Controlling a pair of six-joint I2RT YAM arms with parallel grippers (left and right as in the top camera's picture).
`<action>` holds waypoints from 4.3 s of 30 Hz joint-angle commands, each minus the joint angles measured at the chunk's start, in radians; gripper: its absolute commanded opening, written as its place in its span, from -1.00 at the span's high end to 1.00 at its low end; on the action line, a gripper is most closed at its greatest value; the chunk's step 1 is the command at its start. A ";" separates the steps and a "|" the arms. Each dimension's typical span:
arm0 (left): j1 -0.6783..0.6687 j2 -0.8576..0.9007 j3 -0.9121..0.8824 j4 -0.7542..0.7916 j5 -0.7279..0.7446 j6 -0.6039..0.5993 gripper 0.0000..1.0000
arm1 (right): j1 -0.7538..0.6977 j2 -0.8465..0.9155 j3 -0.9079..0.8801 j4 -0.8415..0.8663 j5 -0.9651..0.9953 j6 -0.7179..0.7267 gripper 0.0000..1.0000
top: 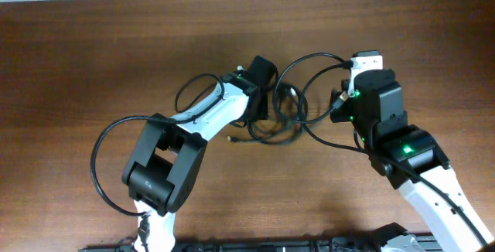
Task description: Untangle cables
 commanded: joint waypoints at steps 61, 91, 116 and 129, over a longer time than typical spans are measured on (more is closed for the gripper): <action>0.237 -0.083 0.047 -0.182 -0.049 0.075 1.00 | -0.320 0.315 0.197 -0.356 -0.351 0.654 -0.97; 0.237 -0.083 0.046 -0.159 -0.050 0.076 0.93 | -0.176 0.808 0.204 -0.197 0.019 0.612 0.92; 0.238 -0.083 0.046 -0.161 -0.091 0.076 -0.53 | -0.499 0.126 0.338 -0.479 0.139 0.241 0.92; 0.238 -0.083 0.046 -0.161 -0.091 0.076 -0.98 | -1.022 0.192 0.338 0.007 0.131 0.219 0.92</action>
